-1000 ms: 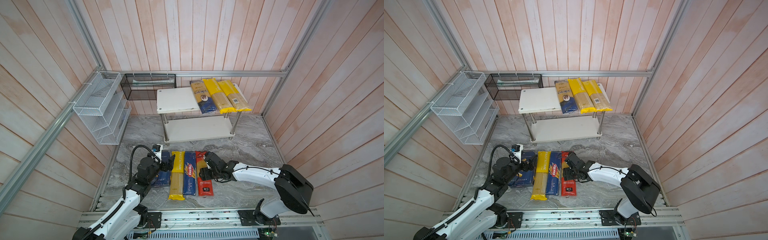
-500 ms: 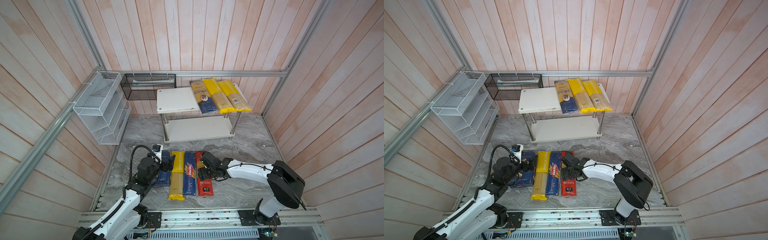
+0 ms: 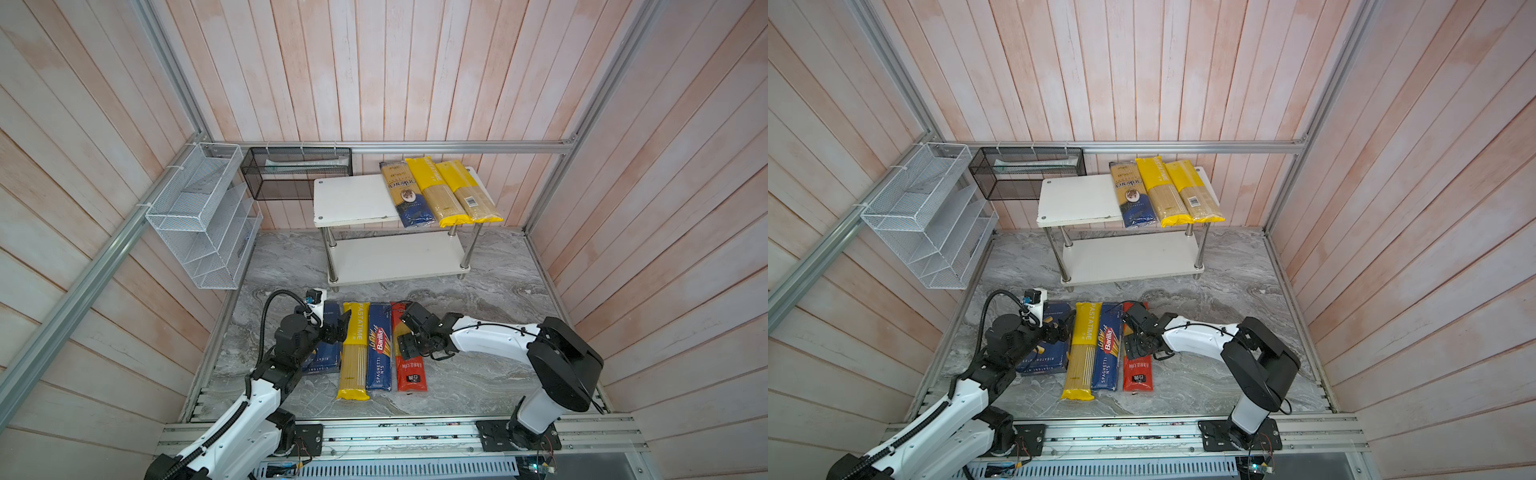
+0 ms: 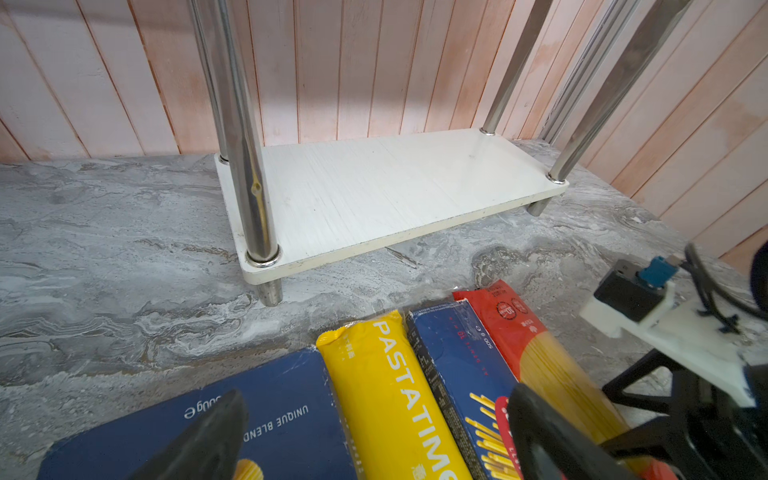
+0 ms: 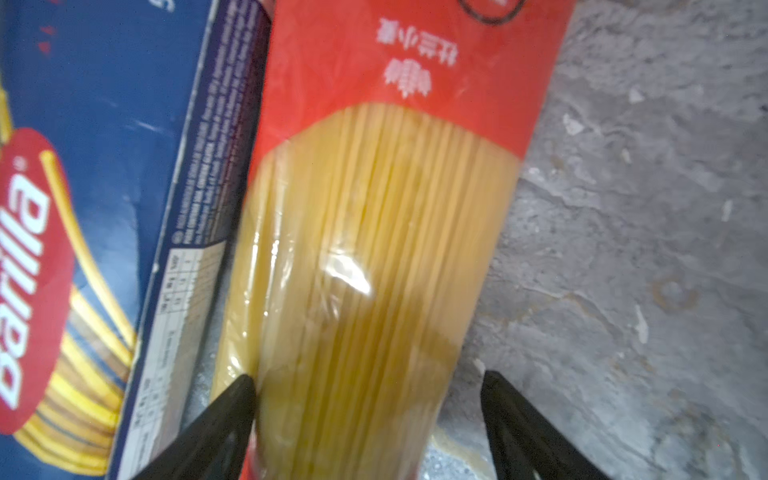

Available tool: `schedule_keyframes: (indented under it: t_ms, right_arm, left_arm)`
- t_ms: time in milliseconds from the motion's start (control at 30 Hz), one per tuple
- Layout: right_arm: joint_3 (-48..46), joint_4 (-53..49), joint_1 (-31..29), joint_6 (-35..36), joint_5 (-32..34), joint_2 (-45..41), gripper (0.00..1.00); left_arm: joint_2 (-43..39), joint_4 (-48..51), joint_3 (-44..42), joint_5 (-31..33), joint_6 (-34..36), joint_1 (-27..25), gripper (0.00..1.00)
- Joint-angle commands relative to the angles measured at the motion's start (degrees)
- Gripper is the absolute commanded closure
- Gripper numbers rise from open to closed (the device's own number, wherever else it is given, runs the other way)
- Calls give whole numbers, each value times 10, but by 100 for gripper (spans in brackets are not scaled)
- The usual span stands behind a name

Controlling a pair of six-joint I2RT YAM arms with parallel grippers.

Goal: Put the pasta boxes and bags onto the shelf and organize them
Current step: 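Close the right gripper on the red spaghetti bag's end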

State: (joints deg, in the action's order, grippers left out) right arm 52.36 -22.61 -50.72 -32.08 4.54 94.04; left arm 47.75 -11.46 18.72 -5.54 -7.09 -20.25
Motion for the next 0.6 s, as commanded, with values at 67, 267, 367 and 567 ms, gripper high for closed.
schedule_keyframes:
  t_ms: [67,267,367,567]
  right_arm:
    - [-38,-19,56,27,-2,-70,14]
    - [-64,33,76,82,-75,-128,13]
    - [-66,43,61,105,-80,-146,4]
    - [-66,43,38,106,-43,-135,4]
  left_arm:
    - [-7,-1,-3,-4,1,3,0]
    - [-4,-2,-2,-7,2,2,0]
    - [-4,-1,-2,-4,2,2,0]
    - [0,-2,0,-6,2,2,0]
